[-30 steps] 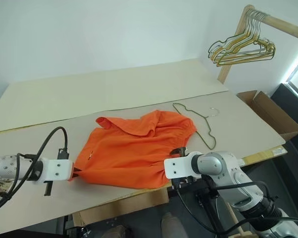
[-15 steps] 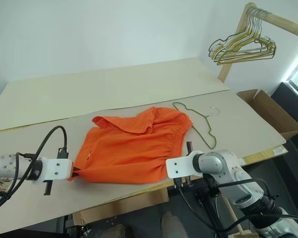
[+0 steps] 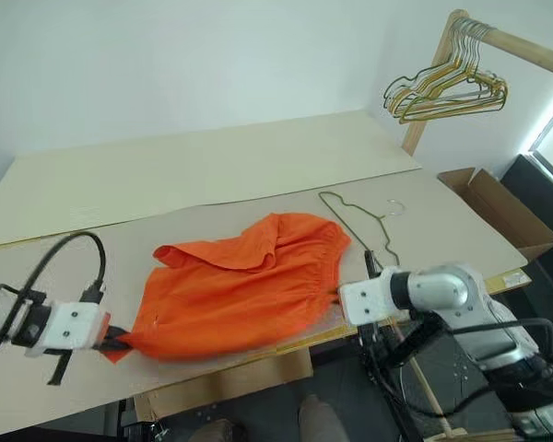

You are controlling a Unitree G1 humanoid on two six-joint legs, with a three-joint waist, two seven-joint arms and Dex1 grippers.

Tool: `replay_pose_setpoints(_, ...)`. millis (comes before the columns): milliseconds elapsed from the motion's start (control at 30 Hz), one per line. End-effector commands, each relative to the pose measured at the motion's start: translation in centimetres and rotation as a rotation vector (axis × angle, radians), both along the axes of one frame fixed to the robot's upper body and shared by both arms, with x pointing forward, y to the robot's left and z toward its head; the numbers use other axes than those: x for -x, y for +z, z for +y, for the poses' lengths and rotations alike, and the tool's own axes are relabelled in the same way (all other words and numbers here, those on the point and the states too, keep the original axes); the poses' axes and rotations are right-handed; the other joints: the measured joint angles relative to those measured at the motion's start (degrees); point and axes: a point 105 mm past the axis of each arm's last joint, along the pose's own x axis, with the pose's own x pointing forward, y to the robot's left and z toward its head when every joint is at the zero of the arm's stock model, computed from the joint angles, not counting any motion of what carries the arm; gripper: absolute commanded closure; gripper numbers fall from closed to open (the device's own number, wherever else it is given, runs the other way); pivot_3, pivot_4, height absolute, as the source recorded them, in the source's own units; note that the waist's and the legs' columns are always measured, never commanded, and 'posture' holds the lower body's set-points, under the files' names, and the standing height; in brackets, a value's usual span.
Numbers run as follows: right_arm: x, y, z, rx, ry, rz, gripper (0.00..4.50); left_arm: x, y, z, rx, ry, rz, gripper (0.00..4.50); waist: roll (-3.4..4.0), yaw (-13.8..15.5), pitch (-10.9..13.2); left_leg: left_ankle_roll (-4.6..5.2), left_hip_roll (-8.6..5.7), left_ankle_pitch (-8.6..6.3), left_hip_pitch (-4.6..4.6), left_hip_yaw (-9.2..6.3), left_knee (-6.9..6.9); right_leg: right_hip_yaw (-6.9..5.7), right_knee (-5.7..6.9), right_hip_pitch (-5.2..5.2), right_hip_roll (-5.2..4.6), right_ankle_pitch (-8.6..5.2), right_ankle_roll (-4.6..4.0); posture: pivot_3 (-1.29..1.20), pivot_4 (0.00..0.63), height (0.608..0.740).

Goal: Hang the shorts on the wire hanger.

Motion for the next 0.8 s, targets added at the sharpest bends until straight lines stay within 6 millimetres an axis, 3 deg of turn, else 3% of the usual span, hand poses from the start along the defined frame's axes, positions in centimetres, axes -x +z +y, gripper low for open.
replay_pose_setpoints(33,-5.4,4.8,0.8,-0.124,-0.159,-0.203,4.49,-5.7,4.1,0.3,0.127,0.176,-0.237,4.5,0.02,0.0,-0.3,-0.03,-0.03,0.03,-0.01,-0.03,0.01,0.0,0.02,-0.02,0.02,0.06,0.02,-0.18,0.001,0.74)
replay_pose_setpoints(167,-13.2,12.0,2.6,-0.322,-0.401,-0.418,4.49,-15.8,11.9,2.2,0.191,0.457,-0.629,4.5,-0.14,0.0,-0.8,-0.2,-0.29,0.13,-0.18,-0.18,0.04,-0.1,0.04,-0.16,-0.05,0.11,0.02,-0.16,0.0,0.74)
replay_pose_setpoints(233,-15.6,15.0,3.1,-0.403,-0.492,-0.522,4.49,-19.3,16.0,3.1,0.174,0.596,-0.814,4.5,-0.35,-0.3,-1.0,-0.46,-0.5,0.37,-0.36,-0.38,0.11,-0.2,0.04,-0.34,-0.09,0.25,0.01,-0.16,0.0,0.74)
replay_pose_setpoints(267,-16.5,17.3,3.2,-0.479,-0.564,-0.581,4.49,-20.5,19.1,3.5,0.176,0.688,-0.944,4.5,-0.41,-0.7,-1.3,-0.62,-0.54,0.48,-0.62,-0.44,0.04,-0.23,-0.02,-0.57,-0.11,0.3,0.0,-0.16,0.0,0.74)
replay_pose_setpoints(333,-17.1,21.3,3.2,-0.647,-0.665,-0.671,4.49,-21.0,25.1,4.1,0.264,0.875,-1.156,4.5,-0.5,-1.3,-1.5,-1.07,-0.5,0.74,-1.26,-0.46,0.06,-0.24,0.49,-1.3,-0.21,0.29,0.01,-0.16,0.0,0.74)
replay_pose_setpoints(367,-16.7,23.9,3.0,-0.755,-0.691,-0.738,4.49,-20.2,28.6,4.1,0.28,0.927,-1.301,4.5,-0.53,-1.9,-1.5,-1.07,-0.66,0.79,-1.78,-0.47,0.02,-0.28,0.68,-1.99,-0.37,0.31,0.03,-0.16,0.0,0.74)
replay_pose_setpoints(433,-15.7,26.9,2.7,-0.885,-0.698,-0.832,4.49,-18.6,32.7,3.9,0.31,0.965,-1.485,4.5,-0.51,-2.6,-1.5,-1.02,-0.95,0.82,-2.44,-0.47,-0.05,-0.31,1.06,-2.92,-0.76,0.31,0.05,-0.17,0.0,0.74)
replay_pose_setpoints(467,-15.3,27.7,2.6,-0.92,-0.696,-0.861,4.49,-18.1,33.9,3.8,0.325,0.969,-1.538,4.5,-0.49,-3.0,-1.5,-0.93,-1.11,0.77,-2.54,-0.48,-0.14,-0.3,1.16,-3.13,-0.93,0.3,0.06,-0.17,0.0,0.74)
replay_pose_setpoints(533,-14.7,28.7,2.2,-0.973,-0.677,-0.91,4.49,-17.1,35.7,3.0,0.393,0.945,-1.611,4.5,-0.47,-3.6,-1.6,-0.66,-1.23,0.59,-2.58,-0.48,-0.21,-0.29,1.18,-3.21,-1.05,0.28,0.1,-0.16,0.0,0.74)
replay_pose_setpoints(633,-14.5,27.4,2.0,-0.923,-0.603,-0.943,4.49,-17.3,35.4,1.1,0.435,0.809,-1.576,4.5,-0.48,-4.2,-1.5,-0.44,-1.54,0.46,-2.59,-0.47,-0.23,-0.13,1.02,-3.19,-1.26,0.25,0.3,-0.16,0.0,0.74)
replay_pose_setpoints(767,-15.1,21.7,2.1,-0.736,-0.465,-0.864,4.49,-18.7,30.5,-1.0,0.373,0.543,-1.405,4.5,-0.51,-4.4,-1.8,-0.14,-1.96,0.61,-2.52,-0.47,-0.03,-0.16,0.9,-2.83,-1.65,0.15,0.64,-0.15,0.0,0.74)
replay_pose_setpoints(800,-15.1,19.2,2.2,-0.647,-0.397,-0.825,4.49,-19.0,28.5,-0.9,0.386,0.503,-1.328,4.5,-0.51,-4.6,-1.8,0.01,-2.17,0.69,-2.46,-0.44,0.03,-0.16,0.86,-2.65,-1.85,0.05,0.82,-0.15,0.0,0.74)
